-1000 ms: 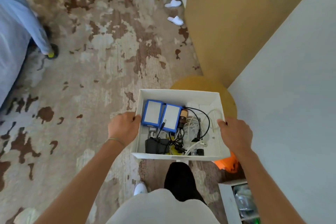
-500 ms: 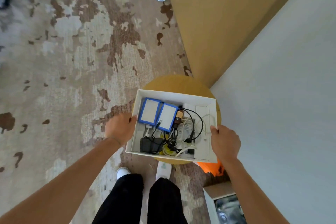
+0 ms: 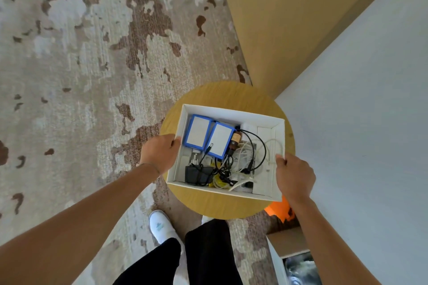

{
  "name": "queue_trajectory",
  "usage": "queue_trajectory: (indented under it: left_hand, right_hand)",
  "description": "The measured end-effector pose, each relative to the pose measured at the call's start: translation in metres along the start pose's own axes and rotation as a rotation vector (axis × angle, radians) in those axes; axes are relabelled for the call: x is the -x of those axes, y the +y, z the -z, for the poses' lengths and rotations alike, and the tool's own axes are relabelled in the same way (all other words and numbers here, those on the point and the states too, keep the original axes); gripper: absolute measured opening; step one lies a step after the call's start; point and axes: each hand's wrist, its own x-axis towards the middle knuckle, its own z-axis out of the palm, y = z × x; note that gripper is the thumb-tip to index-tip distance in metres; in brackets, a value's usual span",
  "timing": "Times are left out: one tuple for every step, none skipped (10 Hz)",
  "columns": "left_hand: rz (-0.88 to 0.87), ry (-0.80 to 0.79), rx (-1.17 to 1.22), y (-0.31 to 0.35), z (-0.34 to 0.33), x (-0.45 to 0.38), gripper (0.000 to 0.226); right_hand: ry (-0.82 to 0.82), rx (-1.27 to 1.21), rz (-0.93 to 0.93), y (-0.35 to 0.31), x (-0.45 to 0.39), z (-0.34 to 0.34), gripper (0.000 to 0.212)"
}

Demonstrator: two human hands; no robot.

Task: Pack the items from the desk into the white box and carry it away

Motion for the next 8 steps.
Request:
queue_trajectory:
  left_hand:
    - [0.001,-0.002,0.006,-0.001,-0.006,-0.006,0.048]
    - [0.027,-0.022,0.017,0.0,-0.011,-0.009,0.048]
    - [0.035,-0.014,0.028,-0.003,-0.019,-0.01,0.048]
    - [0.037,-0.02,0.006,-0.005,-0.023,-0.008,0.048]
    - [0.038,-0.063,0.003,-0.006,-0.021,-0.006,0.047]
    - [0.073,-0.164,-0.01,0.001,0.005,0.001,0.045]
    - [0.116,-0.208,0.073,0.022,0.057,0.016,0.035]
    - [0.048,-0.189,0.303,0.05,0.119,0.047,0.028]
  right_hand:
    - [0.009,0.01,0.009,0.002,-0.003,-0.006,0.044]
    - [0.01,0.006,0.016,0.003,-0.005,-0.012,0.044]
    - [0.029,-0.014,0.019,0.006,-0.007,-0.021,0.047]
    - [0.029,-0.001,0.007,0.007,-0.002,-0.027,0.049]
    - [0.015,0.03,0.025,0.009,0.003,-0.03,0.048]
    - [-0.13,0.078,0.018,0.005,0.006,-0.011,0.042]
    - [-0.238,0.076,-0.043,-0.012,0.012,0.03,0.044]
    - [-0.13,-0.238,-0.101,-0.028,0.029,0.085,0.039]
